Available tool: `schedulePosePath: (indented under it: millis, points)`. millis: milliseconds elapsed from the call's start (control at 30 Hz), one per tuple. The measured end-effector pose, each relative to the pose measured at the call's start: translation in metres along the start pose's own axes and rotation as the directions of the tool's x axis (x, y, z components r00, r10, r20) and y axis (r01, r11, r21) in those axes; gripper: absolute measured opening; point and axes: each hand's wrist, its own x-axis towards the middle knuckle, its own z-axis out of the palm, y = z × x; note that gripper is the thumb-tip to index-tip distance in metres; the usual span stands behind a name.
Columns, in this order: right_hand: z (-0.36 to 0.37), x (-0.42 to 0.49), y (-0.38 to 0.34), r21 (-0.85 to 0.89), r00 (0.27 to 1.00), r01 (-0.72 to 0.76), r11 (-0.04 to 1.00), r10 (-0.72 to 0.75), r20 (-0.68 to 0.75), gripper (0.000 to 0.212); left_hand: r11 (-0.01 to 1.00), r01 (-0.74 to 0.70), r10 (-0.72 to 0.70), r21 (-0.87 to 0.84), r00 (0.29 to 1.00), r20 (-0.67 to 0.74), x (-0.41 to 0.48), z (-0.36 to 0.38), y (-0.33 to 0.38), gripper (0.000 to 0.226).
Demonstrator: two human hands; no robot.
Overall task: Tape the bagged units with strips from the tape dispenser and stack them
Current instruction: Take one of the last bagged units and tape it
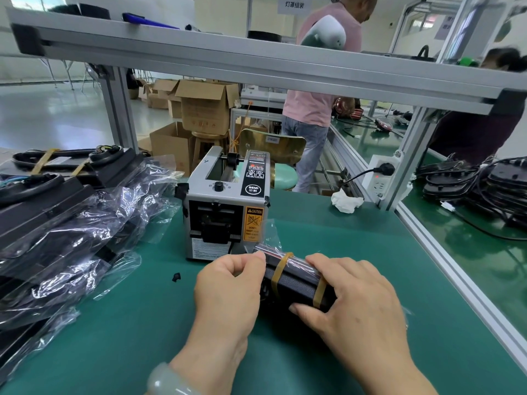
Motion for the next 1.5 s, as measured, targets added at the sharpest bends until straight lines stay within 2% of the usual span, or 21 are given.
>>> schedulePosePath:
  millis: [333, 967, 1500]
  points:
    - [-0.0001, 0.0003, 0.0, 0.001, 1.0, -0.006, 1.0, 0.006, -0.003, 0.064, 0.999, 0.052, -0.052, -0.01, 0.998, 0.043, 0.0022, -0.0023, -0.0009, 0.025]
    - [0.0008, 0.0, 0.0004, -0.003, 1.0, -0.002, 1.0, 0.002, -0.013, 0.06, 0.999, -0.04, 0.04, 0.007, 0.999, 0.01, 0.0029, 0.0003, -0.0022, 0.019]
    - [0.0009, -0.0005, -0.0001, -0.024, 1.0, -0.01, 1.0, 0.01, -0.002, 0.059, 0.989, -0.116, 0.119, 0.088, 0.992, -0.033, 0.007, 0.0035, -0.0061, 0.019]
